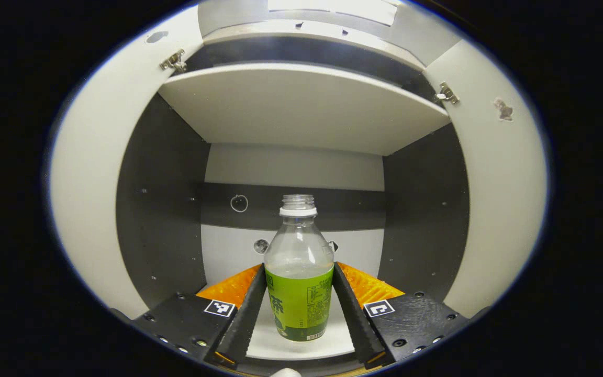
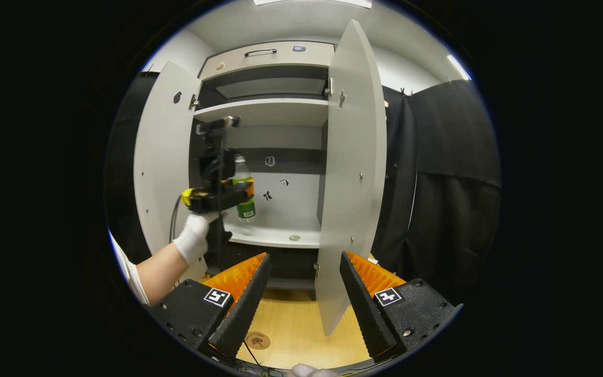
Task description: Grasp the bottle in the cabinet with the left hand and place it on the coaster, then close the right door with the right hand and the left door with the left hand.
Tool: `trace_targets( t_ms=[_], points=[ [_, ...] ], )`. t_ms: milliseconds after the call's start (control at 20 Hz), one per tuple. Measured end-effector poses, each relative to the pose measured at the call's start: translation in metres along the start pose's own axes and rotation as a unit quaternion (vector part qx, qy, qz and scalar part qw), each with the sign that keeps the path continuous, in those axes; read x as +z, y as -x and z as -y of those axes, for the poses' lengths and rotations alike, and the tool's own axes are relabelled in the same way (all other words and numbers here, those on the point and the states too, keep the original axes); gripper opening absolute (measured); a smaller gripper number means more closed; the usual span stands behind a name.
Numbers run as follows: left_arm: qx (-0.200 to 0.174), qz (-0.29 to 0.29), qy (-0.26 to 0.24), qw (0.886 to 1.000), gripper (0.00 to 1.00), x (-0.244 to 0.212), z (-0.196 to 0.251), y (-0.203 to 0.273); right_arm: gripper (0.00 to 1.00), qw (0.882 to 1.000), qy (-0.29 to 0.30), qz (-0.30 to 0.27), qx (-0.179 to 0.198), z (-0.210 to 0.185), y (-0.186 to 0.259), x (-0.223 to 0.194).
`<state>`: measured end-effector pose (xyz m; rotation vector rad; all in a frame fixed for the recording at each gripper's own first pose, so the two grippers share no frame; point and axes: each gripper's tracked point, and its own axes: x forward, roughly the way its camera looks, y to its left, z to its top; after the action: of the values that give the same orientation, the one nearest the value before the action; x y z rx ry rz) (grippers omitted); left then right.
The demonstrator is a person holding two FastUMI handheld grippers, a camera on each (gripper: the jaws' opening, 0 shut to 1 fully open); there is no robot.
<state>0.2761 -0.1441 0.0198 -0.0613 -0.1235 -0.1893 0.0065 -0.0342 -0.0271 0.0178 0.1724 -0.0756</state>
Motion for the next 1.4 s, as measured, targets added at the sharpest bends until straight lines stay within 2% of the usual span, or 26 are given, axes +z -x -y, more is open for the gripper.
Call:
trace_targets(
  t_ms=[150, 450, 750, 950, 1000, 1050, 1150, 1400],
  points=[
    [-0.02, 0.004, -0.01, 1.0, 0.74, 0.003, 0.007, 0.048, 0.82, 1.0, -0.005, -0.001, 0.003, 0.002, 0.007, -0.004],
    [-0.066, -0.028, 0.011, 0.997, 0.75, -0.023, 0.035, 0.131, 0.82, 1.0, -0.01, 0.001, 0.013, 0.003, 0.025, -0.011],
    [-0.095, -0.051, -0.019, 0.994, 0.75, -0.076, 0.047, 0.195, 0.82, 1.0, -0.02, -0.009, 0.007, 0.016, 0.026, -0.026],
    [-0.106, -0.069, -0.002, 0.992, 0.75, -0.117, 0.048, 0.23, 0.82, 1.0, -0.022, -0.021, -0.003, 0.024, 0.027, -0.036],
    [-0.101, -0.071, -0.002, 0.992, 0.78, -0.126, 0.046, 0.237, 0.82, 0.999, -0.02, -0.024, -0.006, 0.025, 0.029, -0.038],
    [-0.092, -0.075, -0.004, 0.993, 0.74, -0.137, 0.042, 0.245, 0.82, 0.999, -0.018, -0.026, -0.009, 0.028, 0.03, -0.04],
    [-0.088, -0.085, 0.002, 0.993, 0.74, -0.159, 0.041, 0.257, 0.82, 0.999, -0.015, -0.029, -0.013, 0.031, 0.033, -0.041],
    [-0.124, -0.091, 0.014, 0.988, 0.75, -0.216, 0.067, 0.279, 0.82, 0.999, -0.012, -0.036, -0.016, 0.033, 0.036, -0.04]
  ],
)
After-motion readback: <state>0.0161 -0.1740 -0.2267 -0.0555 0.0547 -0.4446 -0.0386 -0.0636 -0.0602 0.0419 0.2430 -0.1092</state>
